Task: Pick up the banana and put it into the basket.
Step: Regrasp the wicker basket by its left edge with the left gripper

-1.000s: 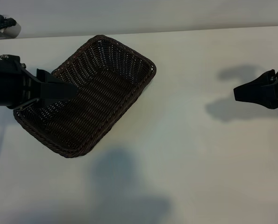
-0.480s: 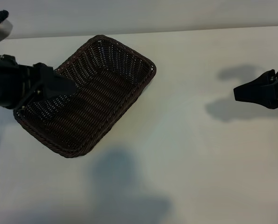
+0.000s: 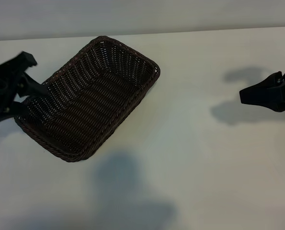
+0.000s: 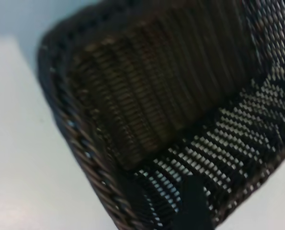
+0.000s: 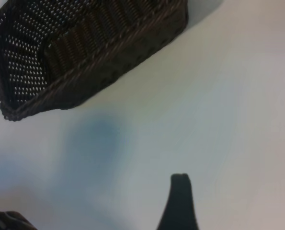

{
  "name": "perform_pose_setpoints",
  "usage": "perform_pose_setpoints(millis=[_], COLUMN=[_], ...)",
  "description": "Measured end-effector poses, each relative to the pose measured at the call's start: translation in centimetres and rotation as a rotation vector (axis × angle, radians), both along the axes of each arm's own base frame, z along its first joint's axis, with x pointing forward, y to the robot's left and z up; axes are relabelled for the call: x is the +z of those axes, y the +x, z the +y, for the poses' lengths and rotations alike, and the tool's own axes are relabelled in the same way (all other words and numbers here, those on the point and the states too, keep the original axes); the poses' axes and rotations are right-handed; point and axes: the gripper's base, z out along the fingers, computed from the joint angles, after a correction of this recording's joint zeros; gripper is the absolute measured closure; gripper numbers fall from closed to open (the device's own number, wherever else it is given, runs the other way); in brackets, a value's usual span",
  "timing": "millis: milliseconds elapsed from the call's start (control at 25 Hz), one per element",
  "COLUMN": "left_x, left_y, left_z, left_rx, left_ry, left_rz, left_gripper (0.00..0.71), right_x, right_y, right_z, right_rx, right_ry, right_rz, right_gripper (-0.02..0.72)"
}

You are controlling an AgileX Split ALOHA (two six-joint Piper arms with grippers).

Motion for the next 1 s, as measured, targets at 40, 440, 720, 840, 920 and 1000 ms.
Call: perform_pose_setpoints(millis=[40,440,720,840,920,1000], left_x=[0.1,-1.8,-4.3,-4.8,-4.9,-5.0], left_y=[0.0,0.8,2.1,2.2,2.2,2.1], left_z=[0.1,0.2,0.1,0.2,0.4,0.6], left_rx=[0.011,0.092,0.103,0.128,0.143,0.166], left_ry=[0.005,0.002,0.012,0.026,0.043,0.060], left_rz=[0.002,0.220,0.373,0.401,0.409,0.426], left_gripper=[0.170,0.170,0.170,0.170,0.170,0.170], right_x=[0.0,0.0,0.0,0.0,0.0,0.0], right_y=[0.0,0.0,0.0,0.0,0.0,0.0], right_z=[0.0,0.0,0.0,0.0,0.0,0.0], right_rx=[0.000,-0.001,-0.001,-0.001,-0.001,-0.001], right_ry=[0.000,0.001,0.001,0.001,0.001,0.001], right_rz=[0.000,0.002,0.002,0.002,0.002,0.002], right_gripper=[0.109,0.109,0.109,0.109,0.109,0.109])
